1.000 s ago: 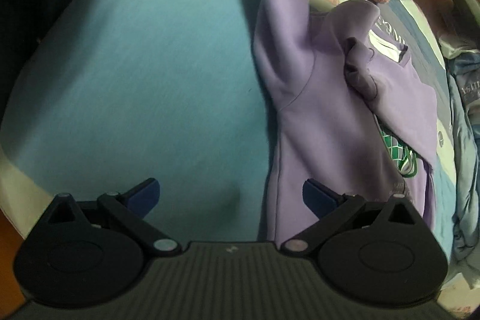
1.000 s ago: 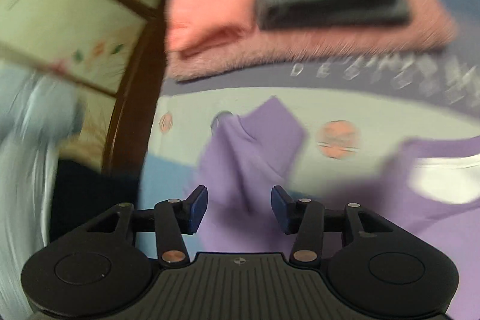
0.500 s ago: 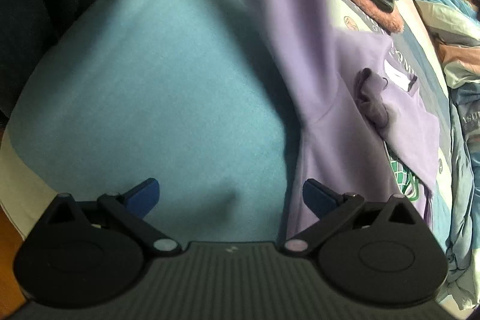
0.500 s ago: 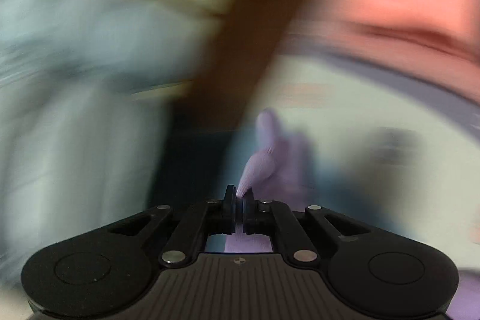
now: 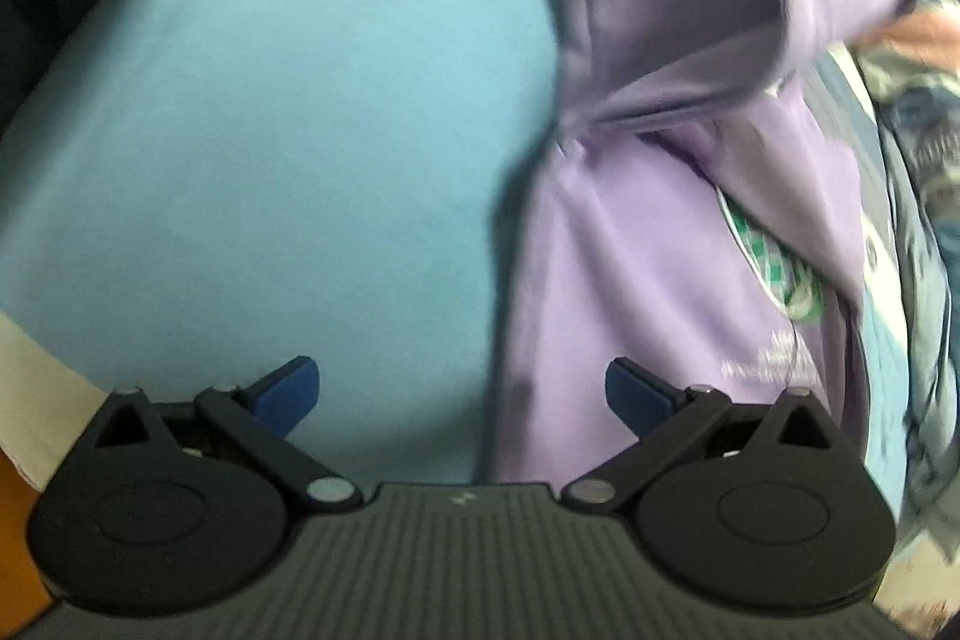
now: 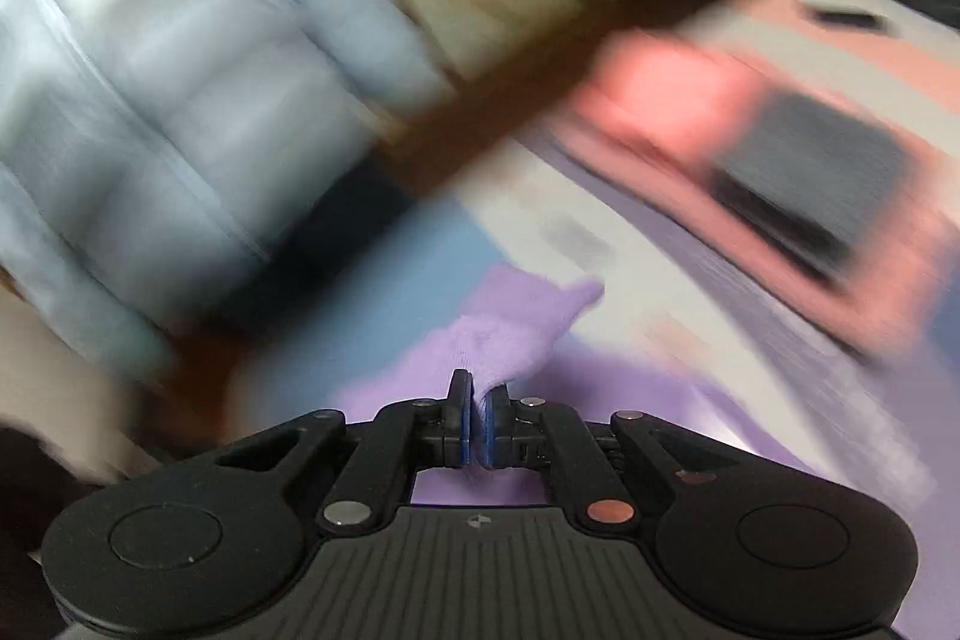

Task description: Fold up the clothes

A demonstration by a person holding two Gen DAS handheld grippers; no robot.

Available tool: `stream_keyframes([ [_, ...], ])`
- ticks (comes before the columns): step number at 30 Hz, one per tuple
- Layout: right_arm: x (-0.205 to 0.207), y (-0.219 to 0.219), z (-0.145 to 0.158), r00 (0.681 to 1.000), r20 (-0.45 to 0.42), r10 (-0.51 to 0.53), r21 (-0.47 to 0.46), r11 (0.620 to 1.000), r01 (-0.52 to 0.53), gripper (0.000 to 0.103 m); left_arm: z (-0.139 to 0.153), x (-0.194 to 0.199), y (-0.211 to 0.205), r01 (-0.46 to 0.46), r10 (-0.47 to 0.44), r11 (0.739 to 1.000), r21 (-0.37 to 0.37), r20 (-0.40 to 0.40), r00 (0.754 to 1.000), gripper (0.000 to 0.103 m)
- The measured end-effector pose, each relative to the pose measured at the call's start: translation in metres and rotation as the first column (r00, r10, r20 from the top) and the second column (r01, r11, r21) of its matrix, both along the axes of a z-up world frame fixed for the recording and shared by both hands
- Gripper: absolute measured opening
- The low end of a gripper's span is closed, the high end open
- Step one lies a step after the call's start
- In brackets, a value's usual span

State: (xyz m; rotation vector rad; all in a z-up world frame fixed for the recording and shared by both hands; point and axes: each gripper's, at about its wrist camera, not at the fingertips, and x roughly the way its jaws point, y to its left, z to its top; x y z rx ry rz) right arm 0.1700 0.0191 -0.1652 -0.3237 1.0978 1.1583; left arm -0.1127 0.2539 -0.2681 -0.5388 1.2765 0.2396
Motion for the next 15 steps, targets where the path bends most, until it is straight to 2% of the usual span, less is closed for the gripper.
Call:
stream_keyframes([
  [2,-0.001,-0.032,-0.046,0.995,0.047,-0.090,-0.189,0.977,0.097,0.007,-0.004,0.004,-0.014,0.035,-0.035,0.999,-0.002,-0.010,0.999,0.102],
  [3,-0.004,-0.047,-0.069,0.988,0.084,-0.133,-0.282,0.947,0.152,0.007,-0.005,0.007,-0.021,0.049,-0.049,0.999,-0.004,-0.015,0.999,0.102],
  [4,-0.010,-0.058,-0.082,0.978,0.120,-0.171,-0.323,0.925,0.202,0.007,-0.007,0.009,-0.027,0.063,-0.063,0.998,-0.005,-0.020,0.998,0.102],
  [6,-0.025,-0.073,-0.091,0.950,0.176,-0.257,-0.309,0.902,0.301,0.008,-0.007,0.014,-0.038,0.094,-0.094,0.996,0.000,-0.021,0.995,0.102],
  [8,-0.040,-0.079,-0.085,0.899,0.220,-0.380,-0.232,0.874,0.426,0.012,-0.007,0.020,-0.048,0.120,-0.120,0.993,0.009,-0.020,0.993,0.102],
  [9,-0.048,-0.081,-0.082,0.865,0.239,-0.441,-0.192,0.852,0.487,0.023,-0.008,0.023,-0.053,0.130,-0.130,0.991,0.012,-0.021,0.991,0.102],
  [11,-0.059,-0.087,-0.080,0.765,0.326,-0.556,-0.171,0.761,0.626,0.032,-0.009,0.026,-0.061,0.144,-0.143,0.989,0.016,-0.021,0.989,0.102],
  [12,-0.066,-0.090,-0.078,0.700,0.361,-0.616,-0.145,0.705,0.695,0.032,-0.009,0.027,-0.066,0.152,-0.151,0.988,0.018,-0.019,0.988,0.102],
  [14,-0.081,-0.096,-0.070,0.550,0.409,-0.728,-0.069,0.577,0.814,0.034,-0.014,0.033,-0.079,0.176,-0.175,0.984,0.029,-0.021,0.984,0.102],
  [15,-0.086,-0.094,-0.068,0.540,0.389,-0.746,-0.039,0.572,0.819,0.034,-0.017,0.037,-0.085,0.193,-0.192,0.980,0.041,-0.021,0.981,0.102],
])
